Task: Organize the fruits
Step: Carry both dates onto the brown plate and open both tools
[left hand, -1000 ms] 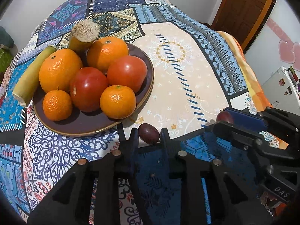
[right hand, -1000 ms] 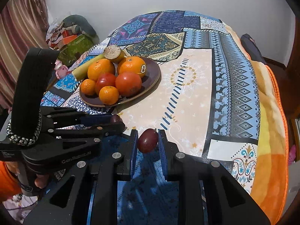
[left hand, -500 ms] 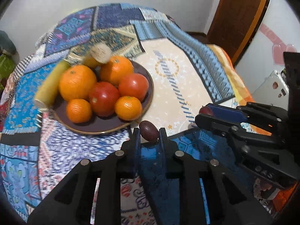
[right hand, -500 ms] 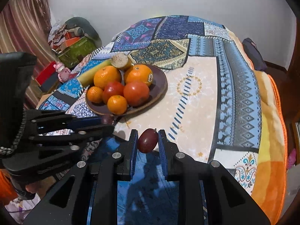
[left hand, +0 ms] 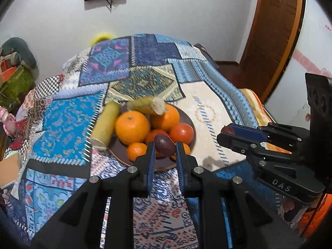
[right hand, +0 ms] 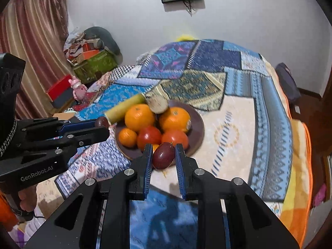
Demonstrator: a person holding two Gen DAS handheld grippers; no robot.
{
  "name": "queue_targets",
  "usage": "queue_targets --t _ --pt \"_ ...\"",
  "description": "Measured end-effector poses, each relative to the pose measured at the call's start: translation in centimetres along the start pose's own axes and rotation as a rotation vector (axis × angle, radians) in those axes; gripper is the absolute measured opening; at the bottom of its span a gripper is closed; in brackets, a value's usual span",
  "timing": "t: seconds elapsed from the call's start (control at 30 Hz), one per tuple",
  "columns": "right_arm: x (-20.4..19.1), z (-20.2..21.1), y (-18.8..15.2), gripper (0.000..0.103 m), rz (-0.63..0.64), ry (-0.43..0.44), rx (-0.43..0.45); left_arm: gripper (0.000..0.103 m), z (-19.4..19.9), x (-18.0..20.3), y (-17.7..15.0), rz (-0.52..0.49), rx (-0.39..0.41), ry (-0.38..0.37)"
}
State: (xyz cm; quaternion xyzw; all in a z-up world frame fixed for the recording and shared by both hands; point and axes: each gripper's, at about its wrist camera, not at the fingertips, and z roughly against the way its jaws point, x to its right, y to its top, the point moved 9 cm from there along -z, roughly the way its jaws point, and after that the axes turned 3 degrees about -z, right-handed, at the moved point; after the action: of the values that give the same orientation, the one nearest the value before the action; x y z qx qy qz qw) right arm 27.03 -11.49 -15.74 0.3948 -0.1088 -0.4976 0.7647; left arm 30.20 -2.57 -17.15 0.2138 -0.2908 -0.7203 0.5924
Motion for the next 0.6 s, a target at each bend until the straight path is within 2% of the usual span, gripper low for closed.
queue_targets --t 0.27,0.6 --pt "-1.3 -1.9 2.1 0.020 0.034 0.004 0.013 0.019 -0.4 -2.4 1.4 0.020 0.015 0.020" --pt "-0.7 -6.2 2.1 0.020 0.025 -0.013 -0.055 0.019 -3.8 -3.8 2.1 0.037 -0.017 0.015"
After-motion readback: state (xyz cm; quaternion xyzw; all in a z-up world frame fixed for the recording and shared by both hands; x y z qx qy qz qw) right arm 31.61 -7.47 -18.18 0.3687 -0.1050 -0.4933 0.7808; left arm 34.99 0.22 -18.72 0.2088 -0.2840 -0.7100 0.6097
